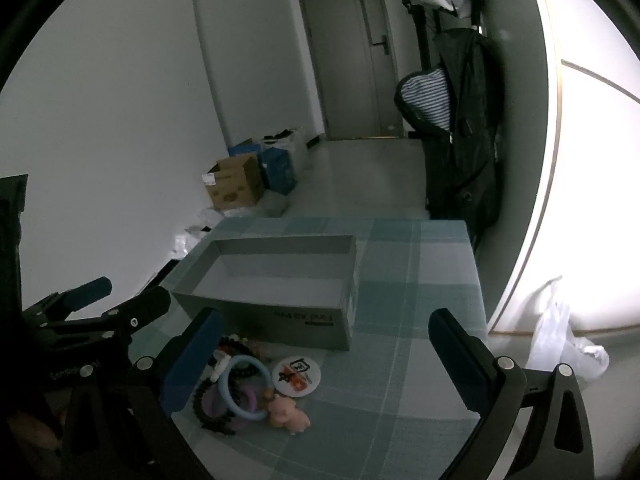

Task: Organize jewelry

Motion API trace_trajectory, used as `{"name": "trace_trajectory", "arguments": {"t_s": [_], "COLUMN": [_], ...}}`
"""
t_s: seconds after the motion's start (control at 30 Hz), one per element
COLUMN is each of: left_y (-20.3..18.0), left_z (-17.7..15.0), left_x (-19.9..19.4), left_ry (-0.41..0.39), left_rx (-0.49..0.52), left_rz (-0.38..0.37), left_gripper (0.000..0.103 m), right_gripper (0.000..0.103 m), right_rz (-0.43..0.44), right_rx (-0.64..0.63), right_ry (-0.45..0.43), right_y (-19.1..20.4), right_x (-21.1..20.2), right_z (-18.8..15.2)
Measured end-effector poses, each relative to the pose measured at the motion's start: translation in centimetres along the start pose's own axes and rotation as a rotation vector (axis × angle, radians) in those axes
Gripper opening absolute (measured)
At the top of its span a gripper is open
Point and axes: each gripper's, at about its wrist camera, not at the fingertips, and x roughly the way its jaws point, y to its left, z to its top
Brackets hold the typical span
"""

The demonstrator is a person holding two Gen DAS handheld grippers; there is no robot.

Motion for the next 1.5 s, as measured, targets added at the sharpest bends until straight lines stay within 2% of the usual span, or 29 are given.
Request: {"name": "trace_trajectory", "arguments": {"t_s": [1.5], "left_y": [-0.15], "left_z": [-0.23], "left_x": [0.01], "left_ry": [0.025], "left_rx": [-0.007], "left_rz": [-0.014], "left_gripper": [0.102], "right_gripper": [0.103], "right_rz": [0.014], "right_rx": [-0.015], "right_ry": [-0.006], "right_y": [0.50], "right_x": [-0.14], "right_z": [-0.17]}}
